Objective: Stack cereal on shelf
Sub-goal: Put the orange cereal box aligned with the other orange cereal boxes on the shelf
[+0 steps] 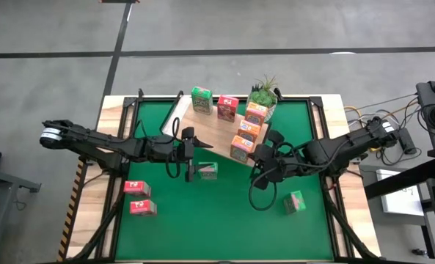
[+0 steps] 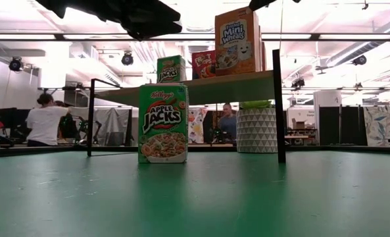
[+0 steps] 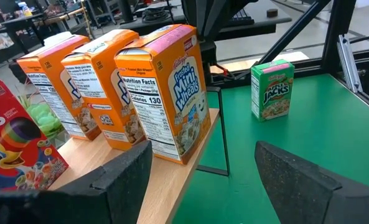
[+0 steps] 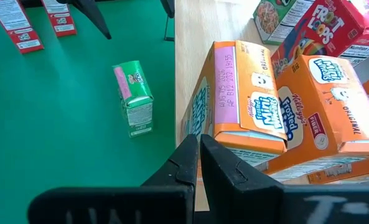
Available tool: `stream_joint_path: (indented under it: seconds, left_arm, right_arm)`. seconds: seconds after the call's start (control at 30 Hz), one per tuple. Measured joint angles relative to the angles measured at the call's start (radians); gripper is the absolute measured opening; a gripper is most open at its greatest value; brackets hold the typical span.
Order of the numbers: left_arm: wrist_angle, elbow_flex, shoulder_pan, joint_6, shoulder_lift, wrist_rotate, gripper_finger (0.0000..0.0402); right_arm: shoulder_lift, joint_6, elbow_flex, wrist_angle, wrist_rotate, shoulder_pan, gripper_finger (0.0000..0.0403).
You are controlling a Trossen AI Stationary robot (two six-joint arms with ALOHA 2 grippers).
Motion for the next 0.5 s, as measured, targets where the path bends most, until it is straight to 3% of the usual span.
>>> stream_joint_path:
  seconds: [0.5]
  left_arm:
    - [-0.006, 0.0, 0.0, 0.0, 0.0, 0.0, 0.0267]
  right_arm:
    - [0.0, 0.0, 0.002, -0.007, -0.007, -0.021, 0.0009]
